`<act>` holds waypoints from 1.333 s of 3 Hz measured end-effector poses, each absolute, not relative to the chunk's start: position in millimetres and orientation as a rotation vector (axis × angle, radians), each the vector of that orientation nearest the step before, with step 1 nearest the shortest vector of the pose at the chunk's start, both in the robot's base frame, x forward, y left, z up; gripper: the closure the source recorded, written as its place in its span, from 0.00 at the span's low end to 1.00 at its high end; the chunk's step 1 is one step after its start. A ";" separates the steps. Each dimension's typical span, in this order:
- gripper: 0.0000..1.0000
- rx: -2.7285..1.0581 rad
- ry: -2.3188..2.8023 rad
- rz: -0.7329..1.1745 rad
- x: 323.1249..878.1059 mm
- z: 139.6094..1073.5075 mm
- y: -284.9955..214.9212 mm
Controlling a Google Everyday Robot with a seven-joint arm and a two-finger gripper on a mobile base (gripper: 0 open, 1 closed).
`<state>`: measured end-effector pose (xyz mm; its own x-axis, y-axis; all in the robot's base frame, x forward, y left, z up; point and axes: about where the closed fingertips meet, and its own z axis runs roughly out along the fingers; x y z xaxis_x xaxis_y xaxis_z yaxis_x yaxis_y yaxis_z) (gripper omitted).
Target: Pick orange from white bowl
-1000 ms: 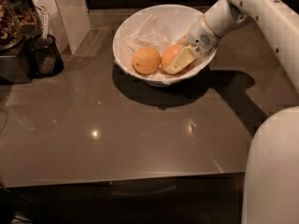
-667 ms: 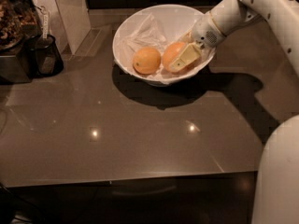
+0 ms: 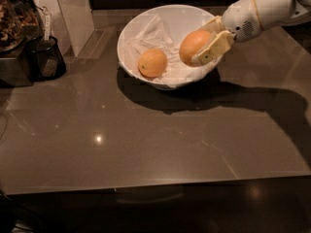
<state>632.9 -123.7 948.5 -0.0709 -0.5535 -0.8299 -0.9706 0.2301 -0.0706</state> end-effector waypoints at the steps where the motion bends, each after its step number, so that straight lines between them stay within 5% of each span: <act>1: 1.00 -1.313 1.698 0.726 604.3 967.7 -146.9; 4: 1.00 -1.129 1.743 0.656 530.1 988.1 -194.4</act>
Offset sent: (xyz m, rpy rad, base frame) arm -0.1202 -0.0901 0.0516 0.2080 -0.0299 -0.2505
